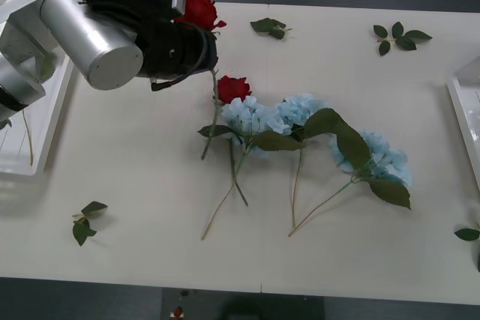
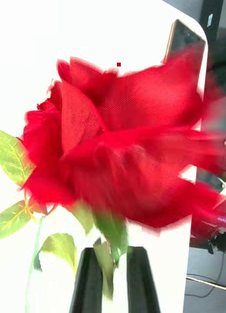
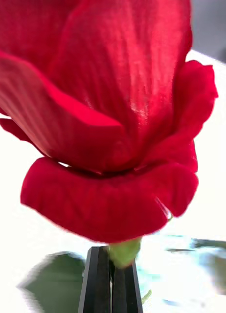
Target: Put the red flowers into the right box and the blue flowers into the left box
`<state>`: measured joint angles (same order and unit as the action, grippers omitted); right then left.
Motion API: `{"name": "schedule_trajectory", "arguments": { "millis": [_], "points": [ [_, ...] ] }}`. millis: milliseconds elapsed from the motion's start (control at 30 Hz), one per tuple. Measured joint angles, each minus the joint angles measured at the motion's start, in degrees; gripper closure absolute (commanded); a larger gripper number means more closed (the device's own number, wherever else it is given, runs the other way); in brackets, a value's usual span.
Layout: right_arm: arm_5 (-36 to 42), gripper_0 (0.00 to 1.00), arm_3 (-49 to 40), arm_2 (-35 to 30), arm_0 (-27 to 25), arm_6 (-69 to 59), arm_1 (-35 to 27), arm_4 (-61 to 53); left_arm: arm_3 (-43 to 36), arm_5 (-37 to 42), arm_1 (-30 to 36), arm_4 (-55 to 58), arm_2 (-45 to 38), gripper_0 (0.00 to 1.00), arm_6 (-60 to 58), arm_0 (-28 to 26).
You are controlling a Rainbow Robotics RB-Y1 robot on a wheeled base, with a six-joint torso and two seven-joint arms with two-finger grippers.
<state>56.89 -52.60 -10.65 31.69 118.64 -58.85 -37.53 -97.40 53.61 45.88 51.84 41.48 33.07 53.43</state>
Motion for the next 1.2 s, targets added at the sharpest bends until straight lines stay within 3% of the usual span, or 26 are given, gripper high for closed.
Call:
{"name": "schedule_trajectory", "arguments": {
  "millis": [33, 100, 167, 267, 500, 733, 933, 1200],
  "points": [
    [0.0, 0.52, 0.01, 0.0, 0.0, 0.0, 0.01, 0.0, -1.85, 0.0, 0.01, 0.71, -1.19, 1.0, -2.45, 0.0],
    [0.0, 0.31, -0.01, 0.0, 0.0, 0.0, 0.07, -0.01, -5.86, 0.0, -0.01, 1.2, -3.48, 1.0, -6.04, 0.0],
    [-0.1, 0.21, -0.01, 0.0, 0.0, 0.0, 0.13, -0.01, -9.55, 0.0, -0.41, 0.12, -5.24, 1.0, -7.76, 0.0],
    [-0.91, 0.15, 0.0, 0.0, 0.0, 0.0, 0.16, -0.05, -13.66, 0.0, -3.03, -5.35, -6.78, 1.0, -11.46, 0.0],
    [0.08, 0.14, -0.38, -0.11, 0.0, 0.0, 0.17, -1.75, -16.83, 0.0, -13.62, -18.52, -7.19, 1.0, -22.85, 0.0],
    [10.24, 0.14, -5.79, -5.13, 0.0, 0.0, 0.18, -6.72, -16.99, 0.0, -23.53, -29.96, -6.93, 1.0, -29.98, 0.0],
    [20.78, 0.14, -12.04, -9.61, 0.0, 3.57, 0.18, -23.27, -16.21, 0.0, -27.95, -35.2, -4.25, 1.0, -30.66, 0.0],
    [34.43, 0.14, -12.62, -15.2, 0.0, 14.02, 0.18, -41.01, -14.65, 0.0, -29.77, -37.31, -3.83, 1.0, -31.4, 0.0]
  ]
}}
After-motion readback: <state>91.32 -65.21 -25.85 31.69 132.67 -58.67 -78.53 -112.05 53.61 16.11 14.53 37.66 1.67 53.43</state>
